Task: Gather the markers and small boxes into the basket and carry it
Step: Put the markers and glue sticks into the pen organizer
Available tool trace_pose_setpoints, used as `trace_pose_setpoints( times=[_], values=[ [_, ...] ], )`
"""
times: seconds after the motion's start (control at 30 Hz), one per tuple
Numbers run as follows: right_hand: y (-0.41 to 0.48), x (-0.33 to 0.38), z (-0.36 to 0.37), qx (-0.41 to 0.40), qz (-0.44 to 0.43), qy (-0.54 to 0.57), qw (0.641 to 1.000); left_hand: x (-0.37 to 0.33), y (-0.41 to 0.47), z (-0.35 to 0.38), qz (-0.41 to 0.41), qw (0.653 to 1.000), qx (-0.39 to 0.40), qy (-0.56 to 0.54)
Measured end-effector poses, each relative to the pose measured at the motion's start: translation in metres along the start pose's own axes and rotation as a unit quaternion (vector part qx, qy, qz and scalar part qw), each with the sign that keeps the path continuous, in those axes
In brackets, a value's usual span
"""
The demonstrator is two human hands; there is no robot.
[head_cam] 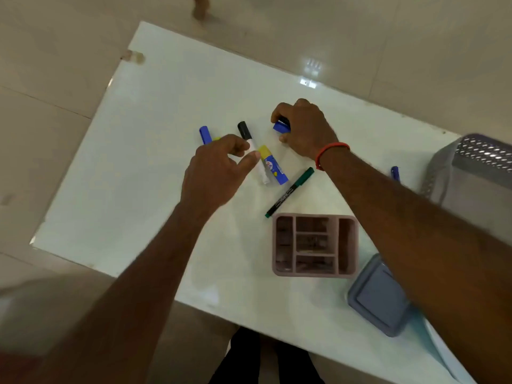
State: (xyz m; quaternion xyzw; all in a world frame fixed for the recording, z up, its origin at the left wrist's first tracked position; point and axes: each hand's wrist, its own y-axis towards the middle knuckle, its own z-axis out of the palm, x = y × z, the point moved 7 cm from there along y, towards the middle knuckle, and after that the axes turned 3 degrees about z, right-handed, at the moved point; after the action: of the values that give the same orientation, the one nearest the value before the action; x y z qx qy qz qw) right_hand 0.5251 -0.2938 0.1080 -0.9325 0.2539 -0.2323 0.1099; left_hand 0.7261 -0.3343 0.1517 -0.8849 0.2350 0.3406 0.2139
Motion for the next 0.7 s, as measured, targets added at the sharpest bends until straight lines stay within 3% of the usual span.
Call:
trace_pose_setpoints(
  times=[0.13,0.27,0.47,0.57,0.7],
  values=[
    [-0.013,-0.015,-0.01,0.015,-0.005,0.087,0.996,-0.001,0.024,0.016,-0.004,0.996,0.032,0.083],
    [-0.052,-0.029,-0.048,-0.078,0.033,0.231,0.969,-0.003,0.042,0.029,-0.004,0.993,0.032,0.115],
    [-0.178,-0.052,-0.098,-0.2,0.108,0.454,0.862,-0.011,0.045,0.046,0.024,0.983,0.041,0.178],
    [-0.248,-0.054,-0.106,-0.278,0.128,0.475,0.825,-0.012,0.048,0.052,0.034,0.985,0.043,0.166],
    [-0.284,-0.059,-0.075,-0.319,0.137,0.498,0.795,-0.008,0.053,0.052,0.038,0.991,0.025,0.13]
  ],
)
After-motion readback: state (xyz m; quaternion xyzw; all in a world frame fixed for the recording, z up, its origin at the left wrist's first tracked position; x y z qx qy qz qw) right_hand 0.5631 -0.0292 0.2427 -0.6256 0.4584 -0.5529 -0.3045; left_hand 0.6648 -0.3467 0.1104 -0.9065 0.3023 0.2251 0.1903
